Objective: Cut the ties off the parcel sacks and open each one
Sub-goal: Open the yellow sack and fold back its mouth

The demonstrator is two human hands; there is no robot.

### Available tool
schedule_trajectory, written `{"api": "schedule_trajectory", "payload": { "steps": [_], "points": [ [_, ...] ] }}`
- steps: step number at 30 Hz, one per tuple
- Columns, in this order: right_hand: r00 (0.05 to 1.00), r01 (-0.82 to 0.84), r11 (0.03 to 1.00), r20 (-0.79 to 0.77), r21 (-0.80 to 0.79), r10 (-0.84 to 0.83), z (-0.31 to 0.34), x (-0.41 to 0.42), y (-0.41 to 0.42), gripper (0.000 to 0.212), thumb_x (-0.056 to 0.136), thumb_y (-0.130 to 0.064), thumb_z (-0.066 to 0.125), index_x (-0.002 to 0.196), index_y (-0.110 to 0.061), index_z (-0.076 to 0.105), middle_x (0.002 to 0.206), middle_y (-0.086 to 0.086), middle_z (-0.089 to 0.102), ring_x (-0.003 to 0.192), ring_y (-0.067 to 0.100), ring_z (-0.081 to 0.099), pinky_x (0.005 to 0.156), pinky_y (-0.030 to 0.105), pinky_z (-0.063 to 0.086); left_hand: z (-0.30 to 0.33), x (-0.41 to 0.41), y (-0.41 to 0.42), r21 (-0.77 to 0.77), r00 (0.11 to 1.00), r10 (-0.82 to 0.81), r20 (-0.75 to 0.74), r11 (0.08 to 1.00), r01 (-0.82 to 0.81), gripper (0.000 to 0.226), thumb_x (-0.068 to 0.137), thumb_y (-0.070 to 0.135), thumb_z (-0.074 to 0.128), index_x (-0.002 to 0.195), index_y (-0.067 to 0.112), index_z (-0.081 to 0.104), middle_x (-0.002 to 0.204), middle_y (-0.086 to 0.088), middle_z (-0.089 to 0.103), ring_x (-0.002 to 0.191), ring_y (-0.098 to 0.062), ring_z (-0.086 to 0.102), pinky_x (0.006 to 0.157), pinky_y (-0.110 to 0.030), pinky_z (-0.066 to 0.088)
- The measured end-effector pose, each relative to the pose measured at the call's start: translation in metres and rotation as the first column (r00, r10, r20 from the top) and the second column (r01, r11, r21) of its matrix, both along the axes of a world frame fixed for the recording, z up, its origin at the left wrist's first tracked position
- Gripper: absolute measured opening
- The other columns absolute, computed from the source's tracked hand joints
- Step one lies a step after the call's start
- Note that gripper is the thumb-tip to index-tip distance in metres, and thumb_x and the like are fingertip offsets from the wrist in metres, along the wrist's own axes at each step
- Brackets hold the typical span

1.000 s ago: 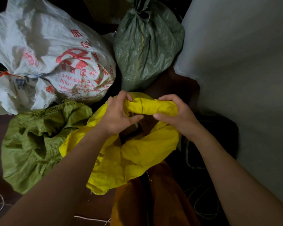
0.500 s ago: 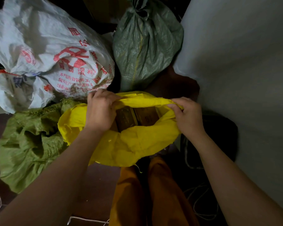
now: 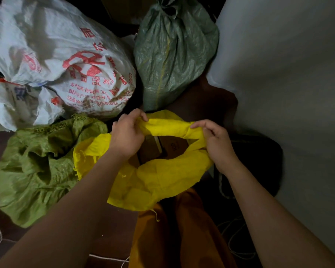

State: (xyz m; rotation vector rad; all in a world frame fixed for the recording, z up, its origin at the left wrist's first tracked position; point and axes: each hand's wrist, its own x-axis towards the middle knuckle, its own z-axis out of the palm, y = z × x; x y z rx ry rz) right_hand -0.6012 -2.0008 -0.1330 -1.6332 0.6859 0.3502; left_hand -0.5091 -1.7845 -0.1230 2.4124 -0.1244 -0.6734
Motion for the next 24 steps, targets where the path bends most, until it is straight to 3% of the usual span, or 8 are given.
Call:
{"api": "schedule_trajectory", "payload": {
  "steps": [3,6,8,12,15,18,21,24],
  "points": [
    [0.998,-0.031,0.997,-0.05,0.067,0.035,0.0,0.003,-0.002,0.018,0.089,-0.021,0.063,0.092,-0.038,0.07,0.101,-0.017,0.066,0.093,-0.004,0.059,0.075,0.016,0.045,-0.004,-0.003,0.005,0.003,0.994,0.001,-0.11,1.0,-0.001,0.022,0.08,0.017,0.059,0.098,0.029,0.062,0.1,-0.006,0.048,0.098,-0.031,0.05,0.095,-0.036,0.038],
    [0.986,-0.159,0.985,-0.063,-0.06,0.155,-0.003,0.002,-0.003,0.033,0.075,-0.019,0.08,0.096,-0.036,0.062,0.104,-0.016,0.06,0.089,-0.01,0.056,0.064,0.007,0.043,-0.009,-0.004,0.007,0.071,0.978,-0.193,-0.073,0.978,0.198,0.037,0.074,0.023,0.078,0.107,0.02,0.064,0.109,-0.008,0.057,0.108,-0.027,0.044,0.091,-0.033,0.033],
    [0.978,-0.208,0.962,-0.026,-0.178,0.206,-0.006,0.002,-0.003,0.039,0.072,-0.014,0.082,0.098,-0.031,0.059,0.106,-0.015,0.059,0.094,-0.007,0.054,0.069,0.012,0.043,-0.013,-0.004,0.007,0.107,0.969,-0.246,-0.026,0.963,0.248,0.04,0.073,0.022,0.081,0.108,0.015,0.065,0.109,-0.009,0.06,0.108,-0.028,0.043,0.089,-0.038,0.034],
    [0.969,-0.222,0.909,0.02,-0.354,0.245,-0.012,0.001,-0.001,0.03,0.074,-0.019,0.08,0.099,-0.024,0.064,0.106,-0.005,0.058,0.102,0.011,0.053,0.084,0.027,0.043,-0.017,-0.003,0.006,0.106,0.97,-0.219,0.102,0.972,0.208,0.031,0.073,0.017,0.08,0.101,0.01,0.07,0.101,-0.012,0.055,0.102,-0.034,0.043,0.085,-0.042,0.037],
    [0.952,-0.218,0.764,0.041,-0.607,0.304,-0.017,0.002,-0.001,0.015,0.077,-0.025,0.079,0.089,-0.017,0.073,0.1,0.002,0.056,0.099,0.022,0.047,0.084,0.035,0.044,-0.021,-0.003,0.006,0.117,0.962,-0.189,0.199,0.979,0.168,0.024,0.074,0.019,0.079,0.095,0.01,0.073,0.105,-0.012,0.052,0.101,-0.035,0.042,0.083,-0.042,0.036],
    [0.935,-0.216,0.701,0.063,-0.68,0.349,-0.018,0.006,-0.003,0.011,0.083,-0.023,0.074,0.085,-0.012,0.074,0.102,0.003,0.063,0.097,0.025,0.051,0.081,0.047,0.048,-0.023,-0.002,0.002,0.07,0.966,-0.147,0.211,0.988,0.135,0.019,0.078,0.02,0.076,0.093,0.009,0.074,0.099,-0.006,0.058,0.1,-0.032,0.042,0.08,-0.035,0.03],
    [0.92,-0.311,0.651,-0.048,-0.693,0.389,-0.017,0.009,0.001,0.041,0.081,-0.047,0.071,0.104,-0.013,0.072,0.112,0.001,0.061,0.105,0.024,0.049,0.087,0.047,0.046,-0.024,-0.001,-0.004,0.051,0.977,-0.074,0.201,0.997,0.065,0.018,0.083,0.019,0.072,0.096,0.006,0.073,0.099,-0.007,0.062,0.102,-0.033,0.044,0.082,-0.038,0.032],
    [0.851,-0.495,0.512,-0.27,-0.702,0.451,-0.014,0.007,0.015,0.083,0.063,-0.074,0.066,0.124,-0.018,0.06,0.126,-0.002,0.05,0.118,0.022,0.041,0.098,0.043,0.039,-0.025,0.0,-0.012,0.018,0.986,-0.001,0.169,1.0,-0.002,0.019,0.085,0.016,0.069,0.099,0.003,0.072,0.099,-0.009,0.062,0.104,-0.034,0.044,0.088,-0.045,0.037]
  ]
}}
